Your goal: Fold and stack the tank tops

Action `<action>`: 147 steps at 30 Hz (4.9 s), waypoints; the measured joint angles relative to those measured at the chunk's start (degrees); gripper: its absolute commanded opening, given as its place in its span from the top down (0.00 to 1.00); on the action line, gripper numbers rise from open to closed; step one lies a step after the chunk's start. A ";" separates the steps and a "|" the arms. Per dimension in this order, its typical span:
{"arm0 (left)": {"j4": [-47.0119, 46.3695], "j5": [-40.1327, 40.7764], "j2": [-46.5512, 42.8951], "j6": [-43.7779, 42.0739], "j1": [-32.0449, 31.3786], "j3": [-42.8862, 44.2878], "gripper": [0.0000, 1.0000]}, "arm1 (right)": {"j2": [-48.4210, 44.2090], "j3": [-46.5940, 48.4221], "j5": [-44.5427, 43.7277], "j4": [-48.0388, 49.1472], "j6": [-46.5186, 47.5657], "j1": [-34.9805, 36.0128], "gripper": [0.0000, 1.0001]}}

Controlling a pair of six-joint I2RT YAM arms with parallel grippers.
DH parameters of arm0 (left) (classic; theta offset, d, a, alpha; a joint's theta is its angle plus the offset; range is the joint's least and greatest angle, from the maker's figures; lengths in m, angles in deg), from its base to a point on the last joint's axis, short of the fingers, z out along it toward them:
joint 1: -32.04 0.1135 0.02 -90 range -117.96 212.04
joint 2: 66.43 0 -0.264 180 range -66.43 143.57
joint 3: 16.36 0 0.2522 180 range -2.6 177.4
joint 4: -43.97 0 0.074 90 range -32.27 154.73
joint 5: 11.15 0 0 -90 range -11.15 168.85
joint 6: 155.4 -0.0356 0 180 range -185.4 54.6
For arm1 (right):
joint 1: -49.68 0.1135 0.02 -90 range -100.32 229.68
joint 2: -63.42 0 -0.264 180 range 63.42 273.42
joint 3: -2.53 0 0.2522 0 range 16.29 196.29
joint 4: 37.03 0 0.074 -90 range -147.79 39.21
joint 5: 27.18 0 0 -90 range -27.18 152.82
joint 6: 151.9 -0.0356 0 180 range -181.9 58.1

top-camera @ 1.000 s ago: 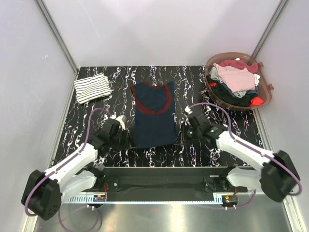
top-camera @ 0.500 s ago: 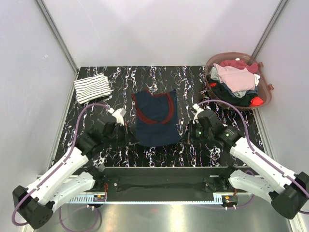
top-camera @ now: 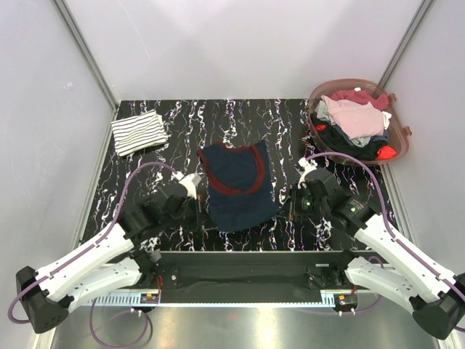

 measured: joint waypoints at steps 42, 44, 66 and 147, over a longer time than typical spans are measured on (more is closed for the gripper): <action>-3.34 -9.35 35.91 -11.65 26.75 25.24 1.00 | 44.52 37.59 -2.43 3.67 15.10 -13.51 1.00; -3.54 -9.81 37.97 -11.93 27.80 26.27 1.00 | 46.90 39.89 -2.23 3.54 15.30 -13.68 1.00; -8.55 -10.60 54.77 -11.69 34.58 35.39 1.00 | 68.87 56.78 0.31 9.97 17.44 -15.61 1.00; -21.35 -4.85 55.01 -13.66 32.59 22.95 0.44 | 70.62 40.26 5.18 23.15 15.23 -17.77 0.66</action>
